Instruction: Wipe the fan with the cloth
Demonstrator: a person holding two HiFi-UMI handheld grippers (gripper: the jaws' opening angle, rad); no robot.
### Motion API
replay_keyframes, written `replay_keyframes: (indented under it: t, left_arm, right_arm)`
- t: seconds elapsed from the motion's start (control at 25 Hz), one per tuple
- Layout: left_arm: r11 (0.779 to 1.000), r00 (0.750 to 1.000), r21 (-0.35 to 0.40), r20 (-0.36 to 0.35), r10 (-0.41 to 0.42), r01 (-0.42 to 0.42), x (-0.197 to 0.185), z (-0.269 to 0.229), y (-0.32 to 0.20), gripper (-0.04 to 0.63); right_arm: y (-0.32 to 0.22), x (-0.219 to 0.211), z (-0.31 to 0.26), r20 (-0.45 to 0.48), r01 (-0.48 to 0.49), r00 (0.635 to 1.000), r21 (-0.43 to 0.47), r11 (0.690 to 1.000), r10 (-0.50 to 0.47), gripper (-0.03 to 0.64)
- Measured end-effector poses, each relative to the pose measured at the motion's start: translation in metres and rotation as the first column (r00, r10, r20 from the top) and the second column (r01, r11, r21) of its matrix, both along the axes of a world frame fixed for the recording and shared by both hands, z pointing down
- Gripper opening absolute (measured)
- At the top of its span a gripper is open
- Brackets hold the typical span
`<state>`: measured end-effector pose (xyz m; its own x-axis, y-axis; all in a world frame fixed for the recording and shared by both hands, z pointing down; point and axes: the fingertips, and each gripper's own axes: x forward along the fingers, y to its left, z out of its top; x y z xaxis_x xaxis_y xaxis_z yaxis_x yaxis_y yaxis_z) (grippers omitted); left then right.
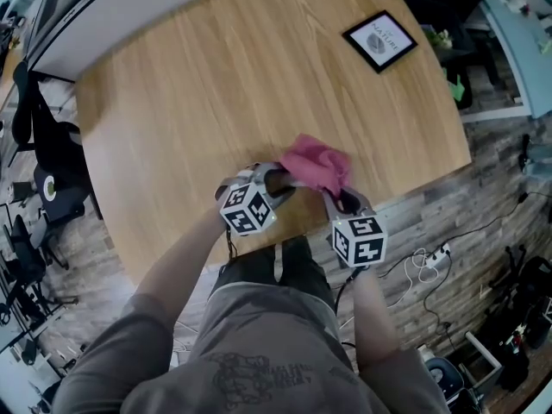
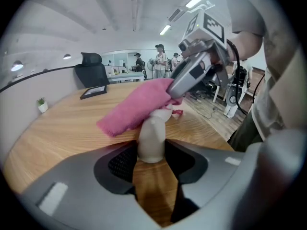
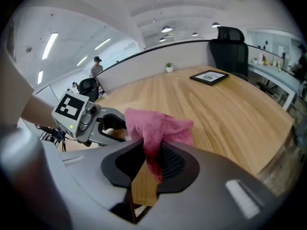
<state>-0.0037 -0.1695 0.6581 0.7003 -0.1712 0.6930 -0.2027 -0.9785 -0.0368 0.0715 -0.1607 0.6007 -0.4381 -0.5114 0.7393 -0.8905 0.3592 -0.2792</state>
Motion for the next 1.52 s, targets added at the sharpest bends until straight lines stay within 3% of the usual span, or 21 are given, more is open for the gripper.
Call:
replay_keyframes:
  t: [0.2,0.32,0.48,0.64,0.96,1.24,1.52]
  left_arm:
    - [1.0,1.0,-0.002,-0.001,0.0,0.0,0.001,-0.001,0.0,0.189]
    - [1.0,1.0,-0.002,-0.001,0.0,0.0,0.0,-0.001,-0.001,0.189]
    - [1.0,1.0,-0.009,0.002,-0.002,0.002,0.002,0.0,-0.001,0.189]
    - [1.0,1.0,-0.01,0.002,-0.003,0.003,0.001,-0.001,-0.003,0.188]
    - [1.0,1.0,-0.005,-0.001,-0.004,0.004,0.002,-0.001,-0.003,0.189]
    - [1.0,1.0,-0.003,-0.001,0.001,-0.001,0.003,0.0,-0.003,0.188]
    - [0.997,0.999,-0.067,0.015,-0.039,0.04,0.001,0.002,-0.004,0.187]
  right_arm:
    - [-0.008,0.052,-0.003,-0.028,-0.15,0.988,0.004,0.989,0.15,0.08]
    - [-0.014,0.05,-0.002,-0.038,-0.163,0.986,0.014,0.987,0.164,0.08]
    - [-0.02,0.014,-0.001,-0.024,-0.123,0.992,0.04,0.992,0.124,0.08]
    - [-0.022,-0.028,0.002,0.024,-0.072,0.997,0.008,0.997,0.072,0.08]
    - [-0.007,-0.09,0.016,0.077,0.165,0.984,-0.083,0.983,-0.158,0.079]
    - [-0.01,-0.04,0.003,0.019,0.097,0.995,-0.07,0.993,-0.096,0.08]
    - [-0.018,0.032,-0.006,-0.136,-0.062,0.989,-0.024,0.998,0.058,0.081]
